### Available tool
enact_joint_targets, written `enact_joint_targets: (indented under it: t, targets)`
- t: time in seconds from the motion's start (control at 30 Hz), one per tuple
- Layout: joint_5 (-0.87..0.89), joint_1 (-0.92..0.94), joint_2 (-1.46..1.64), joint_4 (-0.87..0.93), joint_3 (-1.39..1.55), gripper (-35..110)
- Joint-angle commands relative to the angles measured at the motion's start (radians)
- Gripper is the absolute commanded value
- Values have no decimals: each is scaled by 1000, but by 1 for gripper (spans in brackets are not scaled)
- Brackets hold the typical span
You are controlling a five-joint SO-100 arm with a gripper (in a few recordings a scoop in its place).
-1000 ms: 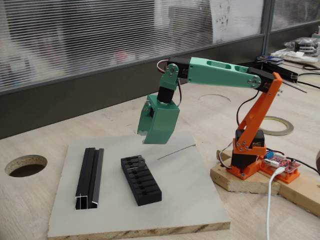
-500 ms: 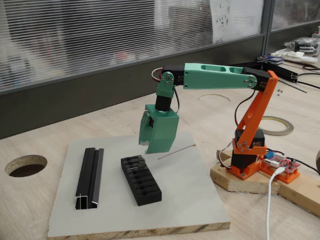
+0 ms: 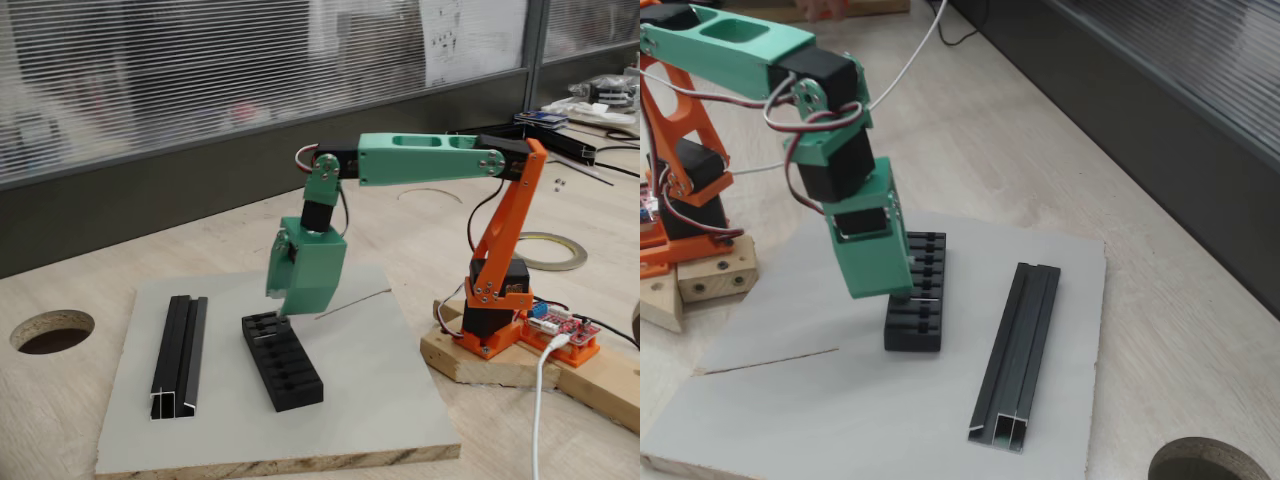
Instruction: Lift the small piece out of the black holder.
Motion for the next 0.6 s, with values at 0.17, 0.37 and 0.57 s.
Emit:
enact_joint_targets:
  t: [0.17,0.37,0.57]
  targets:
    - [5,-26,6,-3,5,35]
    - [5,-26,3,-3,6,35]
    - [5,-26,-38,-14,52,35]
